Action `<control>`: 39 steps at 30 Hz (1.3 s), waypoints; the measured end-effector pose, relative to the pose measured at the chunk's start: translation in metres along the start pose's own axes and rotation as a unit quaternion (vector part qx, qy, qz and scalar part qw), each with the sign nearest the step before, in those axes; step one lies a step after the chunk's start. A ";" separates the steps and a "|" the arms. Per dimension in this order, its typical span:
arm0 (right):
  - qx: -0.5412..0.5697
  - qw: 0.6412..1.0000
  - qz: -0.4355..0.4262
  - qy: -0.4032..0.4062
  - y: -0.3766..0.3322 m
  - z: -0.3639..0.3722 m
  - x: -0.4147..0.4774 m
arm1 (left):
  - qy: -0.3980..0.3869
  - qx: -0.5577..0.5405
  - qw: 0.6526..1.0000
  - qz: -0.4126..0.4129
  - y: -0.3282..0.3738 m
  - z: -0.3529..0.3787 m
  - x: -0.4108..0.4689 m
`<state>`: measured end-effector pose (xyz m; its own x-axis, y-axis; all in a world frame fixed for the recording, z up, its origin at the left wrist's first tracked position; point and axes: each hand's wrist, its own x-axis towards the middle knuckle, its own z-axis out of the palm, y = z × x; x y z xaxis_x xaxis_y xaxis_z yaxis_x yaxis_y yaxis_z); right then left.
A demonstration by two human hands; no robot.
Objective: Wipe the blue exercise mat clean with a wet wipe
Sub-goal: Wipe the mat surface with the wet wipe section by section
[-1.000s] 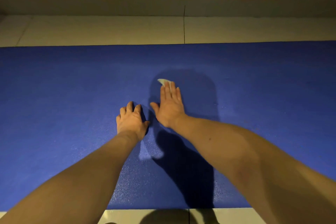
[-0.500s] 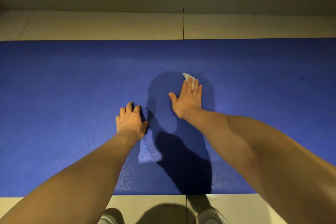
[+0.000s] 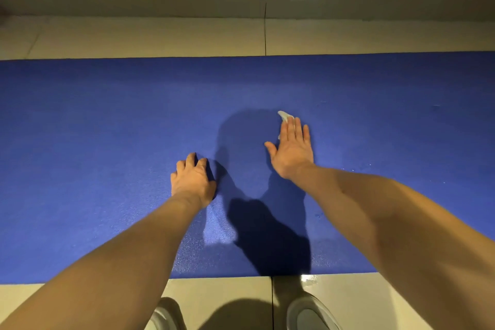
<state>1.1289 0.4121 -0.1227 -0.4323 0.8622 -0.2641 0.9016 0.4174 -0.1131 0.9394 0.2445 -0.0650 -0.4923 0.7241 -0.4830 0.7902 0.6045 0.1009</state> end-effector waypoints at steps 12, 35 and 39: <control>0.022 0.979 -0.201 0.004 -0.050 0.020 -0.059 | -0.011 0.001 1.000 -0.001 0.010 0.006 -0.016; 0.047 0.990 -0.133 0.014 0.015 0.019 -0.100 | -0.021 -0.016 1.000 0.012 0.007 0.025 -0.042; 0.016 1.000 -0.010 -0.003 0.019 0.019 -0.102 | -0.023 -0.016 1.000 0.012 0.006 0.027 -0.045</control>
<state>1.1905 0.3271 -0.1167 -0.4500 0.8522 -0.2671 0.8929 0.4250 -0.1485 0.9761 0.2061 -0.0663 -0.4551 0.7231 -0.5196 0.7891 0.5978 0.1409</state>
